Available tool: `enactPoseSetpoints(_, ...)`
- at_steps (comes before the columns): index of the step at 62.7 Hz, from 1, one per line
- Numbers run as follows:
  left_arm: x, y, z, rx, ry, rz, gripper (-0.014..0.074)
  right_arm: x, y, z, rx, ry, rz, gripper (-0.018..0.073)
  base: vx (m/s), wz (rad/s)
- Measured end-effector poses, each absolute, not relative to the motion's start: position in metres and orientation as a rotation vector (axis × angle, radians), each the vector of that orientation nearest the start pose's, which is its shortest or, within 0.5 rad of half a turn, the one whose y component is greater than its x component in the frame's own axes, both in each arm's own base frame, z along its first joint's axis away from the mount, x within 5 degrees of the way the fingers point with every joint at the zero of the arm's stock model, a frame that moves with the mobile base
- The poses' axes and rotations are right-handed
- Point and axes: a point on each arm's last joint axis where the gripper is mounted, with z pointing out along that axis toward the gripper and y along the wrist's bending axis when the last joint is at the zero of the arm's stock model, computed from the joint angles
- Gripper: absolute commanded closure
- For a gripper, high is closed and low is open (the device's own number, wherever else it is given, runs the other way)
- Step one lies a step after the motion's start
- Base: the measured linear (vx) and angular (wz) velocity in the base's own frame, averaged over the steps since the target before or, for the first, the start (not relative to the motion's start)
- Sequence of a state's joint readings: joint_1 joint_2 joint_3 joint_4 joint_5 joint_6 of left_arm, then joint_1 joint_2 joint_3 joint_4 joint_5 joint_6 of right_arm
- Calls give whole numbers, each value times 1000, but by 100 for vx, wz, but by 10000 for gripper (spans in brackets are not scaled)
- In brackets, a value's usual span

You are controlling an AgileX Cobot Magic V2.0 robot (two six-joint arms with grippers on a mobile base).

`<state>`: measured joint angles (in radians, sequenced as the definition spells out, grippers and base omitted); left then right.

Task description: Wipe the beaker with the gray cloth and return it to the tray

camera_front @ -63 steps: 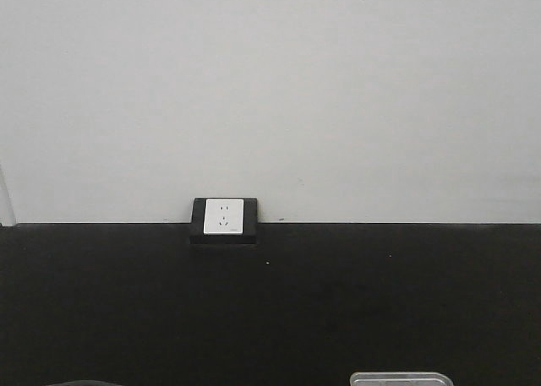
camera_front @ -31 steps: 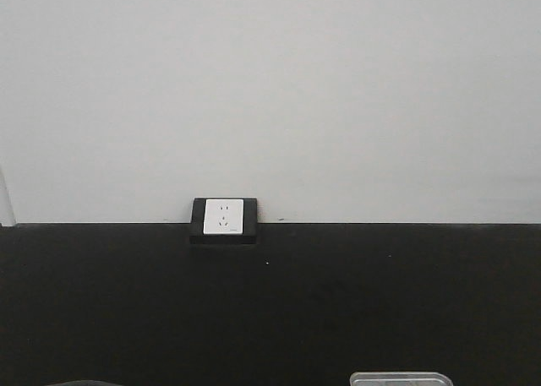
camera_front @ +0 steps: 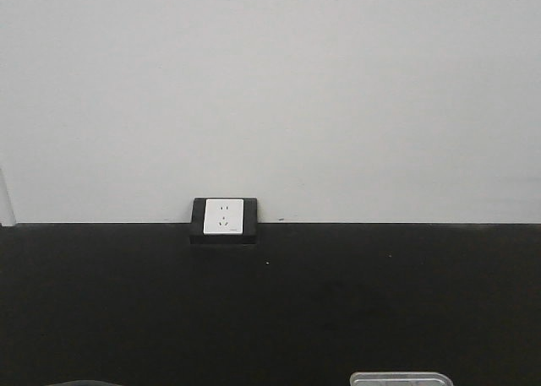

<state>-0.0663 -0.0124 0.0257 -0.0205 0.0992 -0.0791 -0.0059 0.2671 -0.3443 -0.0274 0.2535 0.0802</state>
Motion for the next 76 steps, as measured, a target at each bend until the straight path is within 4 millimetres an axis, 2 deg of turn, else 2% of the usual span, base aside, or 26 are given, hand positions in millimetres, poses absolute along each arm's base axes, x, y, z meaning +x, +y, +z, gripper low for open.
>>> enactPoseSetpoints(12,56,-4,196,-25,1598,-131,603,57,-1,224,46,1559,32,571,0,0)
enactPoseSetpoints(20,56,-4,196,-25,1602,-130,603,57,-1,198,45,1583,31,571,0,0)
enactPoseSetpoints(43,56,-4,195,-25,1605,-130,603,56,-1,187,26,1684,5,571,0,0)
enactPoseSetpoints(76,56,-4,195,-25,1605,-130,603,56,-1,187,25,1691,5,571,0,0)
